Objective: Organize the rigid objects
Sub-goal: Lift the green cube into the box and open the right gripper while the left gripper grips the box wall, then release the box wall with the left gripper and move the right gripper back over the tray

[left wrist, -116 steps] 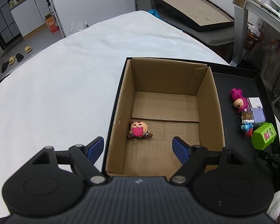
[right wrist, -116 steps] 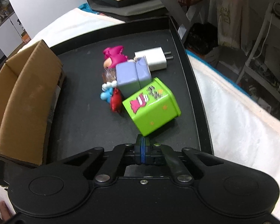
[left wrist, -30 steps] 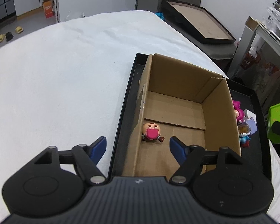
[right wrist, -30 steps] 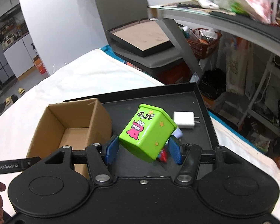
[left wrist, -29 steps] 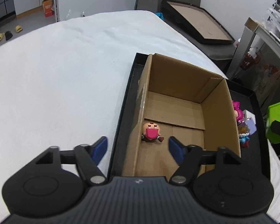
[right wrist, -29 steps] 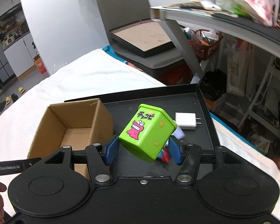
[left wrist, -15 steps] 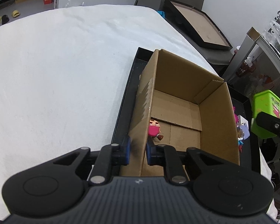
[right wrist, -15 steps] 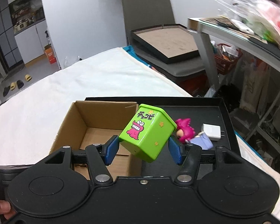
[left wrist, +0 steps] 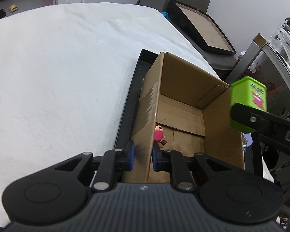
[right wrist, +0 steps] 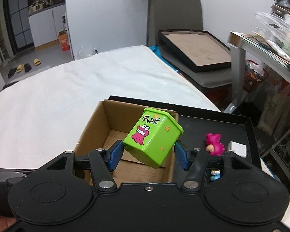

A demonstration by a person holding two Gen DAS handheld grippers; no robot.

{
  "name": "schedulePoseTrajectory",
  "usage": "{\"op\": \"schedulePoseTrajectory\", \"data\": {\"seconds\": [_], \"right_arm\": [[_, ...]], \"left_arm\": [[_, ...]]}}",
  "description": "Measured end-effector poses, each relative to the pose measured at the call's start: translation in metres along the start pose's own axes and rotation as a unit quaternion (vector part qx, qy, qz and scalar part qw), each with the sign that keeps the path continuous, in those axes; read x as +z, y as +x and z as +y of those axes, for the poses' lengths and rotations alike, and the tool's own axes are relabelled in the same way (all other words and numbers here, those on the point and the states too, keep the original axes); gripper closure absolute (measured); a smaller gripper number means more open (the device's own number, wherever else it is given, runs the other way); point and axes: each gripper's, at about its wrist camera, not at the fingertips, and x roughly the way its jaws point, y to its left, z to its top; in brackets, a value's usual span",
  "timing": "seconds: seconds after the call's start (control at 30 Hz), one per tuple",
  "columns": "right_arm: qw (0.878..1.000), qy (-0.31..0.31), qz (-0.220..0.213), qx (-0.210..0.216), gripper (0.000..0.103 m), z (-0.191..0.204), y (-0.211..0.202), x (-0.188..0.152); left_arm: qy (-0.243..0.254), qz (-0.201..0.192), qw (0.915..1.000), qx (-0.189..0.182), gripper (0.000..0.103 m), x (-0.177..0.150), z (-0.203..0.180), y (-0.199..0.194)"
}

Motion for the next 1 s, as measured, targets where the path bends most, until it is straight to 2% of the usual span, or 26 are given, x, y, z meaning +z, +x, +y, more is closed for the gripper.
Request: {"op": "schedulePoseTrajectory", "data": {"seconds": [0.2,0.37,0.47,0.7,1.0], "right_arm": [[1.000,-0.025,-0.002,0.005,0.046,0.023,0.007,0.013],[0.999,-0.025,-0.025,0.027,0.043,0.034,0.006,0.025],[0.999,-0.041,-0.026,0.020,0.042,0.036,0.005,0.025],[0.999,-0.035,-0.007,0.008,0.041,0.024,0.001,0.010],[1.000,-0.018,-0.013,-0.010,0.035,-0.008,-0.016,-0.002]], "left_arm": [[-0.006,0.002,0.9999,-0.009,0.086,0.001,0.005,0.001],[-0.011,0.003,0.9998,-0.014,0.086,0.001,0.008,0.001],[-0.015,0.003,0.9997,-0.018,0.085,0.002,0.009,0.001],[-0.009,0.000,0.9998,-0.016,0.085,0.001,0.006,0.000],[0.007,0.003,1.0000,0.005,0.084,0.002,-0.004,-0.001]]}}
